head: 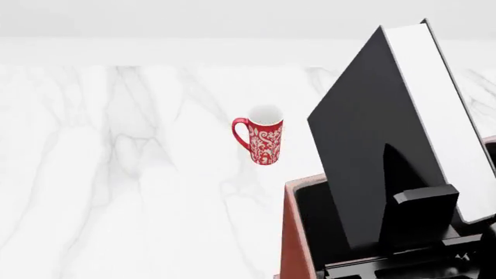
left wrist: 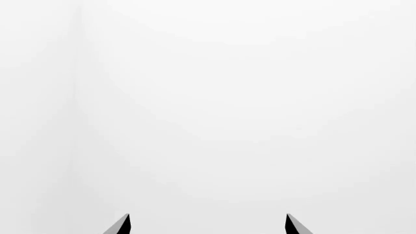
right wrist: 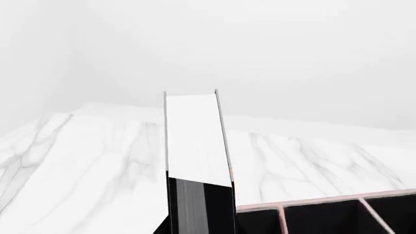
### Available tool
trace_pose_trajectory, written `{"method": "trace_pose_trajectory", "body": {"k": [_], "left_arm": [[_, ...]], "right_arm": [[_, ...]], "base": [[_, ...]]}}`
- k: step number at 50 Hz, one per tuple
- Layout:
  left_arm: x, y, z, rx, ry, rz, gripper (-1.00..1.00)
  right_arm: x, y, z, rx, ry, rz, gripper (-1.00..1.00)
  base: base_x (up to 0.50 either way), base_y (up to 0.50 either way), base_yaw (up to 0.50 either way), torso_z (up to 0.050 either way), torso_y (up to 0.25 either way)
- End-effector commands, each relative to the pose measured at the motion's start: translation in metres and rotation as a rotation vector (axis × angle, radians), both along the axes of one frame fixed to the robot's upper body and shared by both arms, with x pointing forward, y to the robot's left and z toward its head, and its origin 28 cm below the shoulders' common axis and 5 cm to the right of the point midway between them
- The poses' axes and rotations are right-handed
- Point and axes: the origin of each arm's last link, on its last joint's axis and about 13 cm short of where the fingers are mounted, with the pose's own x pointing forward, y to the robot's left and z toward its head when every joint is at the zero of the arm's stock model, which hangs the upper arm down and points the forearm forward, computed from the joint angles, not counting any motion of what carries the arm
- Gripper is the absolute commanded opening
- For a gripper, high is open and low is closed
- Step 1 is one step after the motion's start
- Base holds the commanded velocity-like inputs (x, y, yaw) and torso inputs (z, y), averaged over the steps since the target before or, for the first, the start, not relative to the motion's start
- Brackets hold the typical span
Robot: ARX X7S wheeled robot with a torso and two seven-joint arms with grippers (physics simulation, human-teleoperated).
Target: Pick up the book and place it in the left compartment of the caddy.
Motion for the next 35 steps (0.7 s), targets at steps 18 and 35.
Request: {"method": "trace_pose_trajectory", "body": {"k": [18, 35], "left_arm": [[0.000, -0.001, -0.001, 0.003, 0.003, 0.000, 1.00], [0.000, -0.001, -0.001, 0.004, 0.003, 0.001, 1.00]], "right_arm": [[-0.005, -0.013, -0.007, -0.072, 0.025, -0.081, -1.00], [-0.004, -0.014, -0.018, -0.111, 0.075, -0.085, -1.00]], "base": [[0.00, 0.00, 0.00, 0.001, 0.001], [0.00, 0.00, 0.00, 0.000, 0.001]]}}
